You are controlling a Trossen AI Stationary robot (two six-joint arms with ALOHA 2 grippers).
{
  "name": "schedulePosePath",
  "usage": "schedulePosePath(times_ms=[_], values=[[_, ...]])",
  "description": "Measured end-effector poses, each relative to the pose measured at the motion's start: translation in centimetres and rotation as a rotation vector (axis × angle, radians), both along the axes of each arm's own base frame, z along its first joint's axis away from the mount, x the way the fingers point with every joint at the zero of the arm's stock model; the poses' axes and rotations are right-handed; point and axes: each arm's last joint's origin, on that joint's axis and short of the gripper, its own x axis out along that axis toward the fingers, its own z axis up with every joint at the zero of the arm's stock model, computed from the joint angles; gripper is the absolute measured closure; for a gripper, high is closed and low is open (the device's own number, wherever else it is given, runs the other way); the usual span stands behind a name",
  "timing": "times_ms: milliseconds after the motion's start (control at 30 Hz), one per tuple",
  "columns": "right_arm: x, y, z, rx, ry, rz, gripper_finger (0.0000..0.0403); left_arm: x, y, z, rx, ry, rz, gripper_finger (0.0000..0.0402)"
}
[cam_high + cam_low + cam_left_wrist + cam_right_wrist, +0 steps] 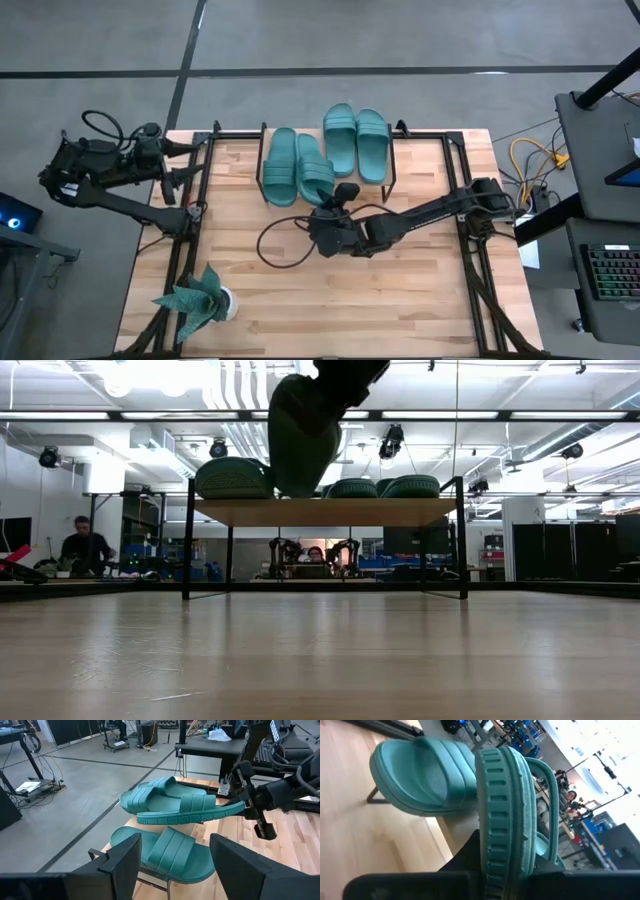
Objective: Pick and place slides into the shelf
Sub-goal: Put the green slide on the shelf
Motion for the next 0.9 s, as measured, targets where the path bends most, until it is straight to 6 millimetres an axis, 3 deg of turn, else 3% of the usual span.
schedulePosePath(times_ms=[500,900], values=[[0.8,-0.5,-3.1,-0.099,0.203,-0.006,0.0372,1.1,-0.2,-0.2,-0.002,0.032,0.002,0.0182],[0.7,-0.5,-3.7,-0.077,0.268,0.045,0.0373,1.9,-0.4,-0.3,0.003,0.058,0.003,0.0182]])
